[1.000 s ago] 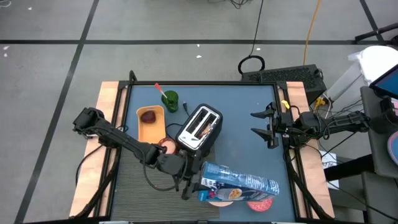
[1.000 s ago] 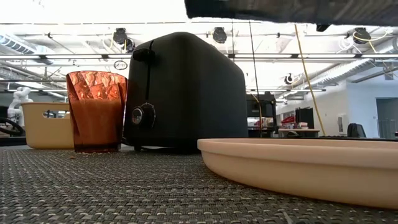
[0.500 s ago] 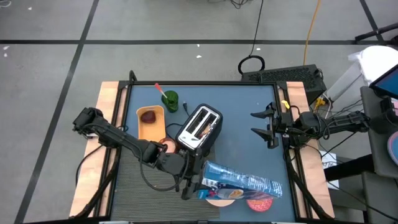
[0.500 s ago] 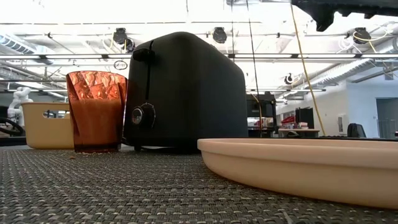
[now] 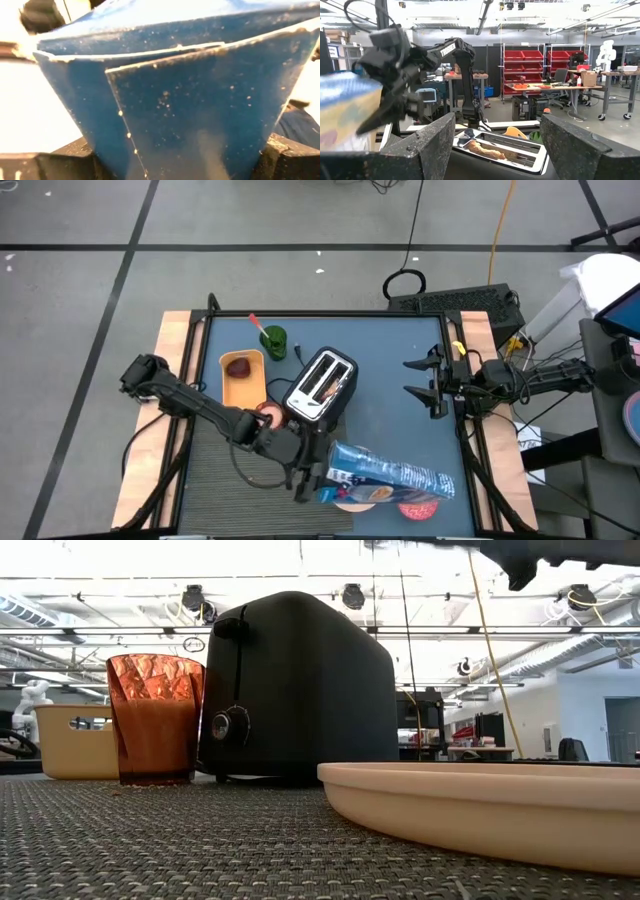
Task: Arrange a breakfast setting
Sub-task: Put the cereal from the blue cereal box into the red bowl
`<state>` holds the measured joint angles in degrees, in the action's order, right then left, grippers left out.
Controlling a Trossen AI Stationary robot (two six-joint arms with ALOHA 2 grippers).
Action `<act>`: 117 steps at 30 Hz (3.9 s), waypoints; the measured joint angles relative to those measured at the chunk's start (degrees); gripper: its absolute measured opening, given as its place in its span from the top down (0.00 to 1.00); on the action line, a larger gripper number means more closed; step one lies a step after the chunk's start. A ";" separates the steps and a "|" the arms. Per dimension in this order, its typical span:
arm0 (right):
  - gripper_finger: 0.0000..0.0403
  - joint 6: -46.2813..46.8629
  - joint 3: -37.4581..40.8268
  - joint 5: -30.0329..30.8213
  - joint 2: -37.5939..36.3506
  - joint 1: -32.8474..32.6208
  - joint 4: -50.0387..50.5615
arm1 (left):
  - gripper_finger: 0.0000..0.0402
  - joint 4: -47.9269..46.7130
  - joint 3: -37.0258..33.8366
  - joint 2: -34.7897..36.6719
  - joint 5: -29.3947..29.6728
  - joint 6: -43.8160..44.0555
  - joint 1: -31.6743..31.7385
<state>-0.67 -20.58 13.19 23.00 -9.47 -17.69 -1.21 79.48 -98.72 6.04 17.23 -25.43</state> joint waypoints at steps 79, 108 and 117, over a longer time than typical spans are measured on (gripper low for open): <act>0.31 0.00 -0.02 0.01 0.02 0.02 0.02 | 0.28 -2.61 -0.09 0.22 0.20 -0.14 0.43; 0.31 0.00 -0.02 0.00 0.02 0.01 0.02 | 0.28 -1.62 -0.11 0.20 1.71 -1.00 -0.24; 0.31 0.00 -0.02 0.00 0.02 0.01 0.02 | 0.28 -0.84 -0.13 0.20 2.86 -1.00 -0.28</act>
<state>-0.67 -20.60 13.19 23.03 -9.46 -17.67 -2.06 79.35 -98.52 8.90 16.23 -25.71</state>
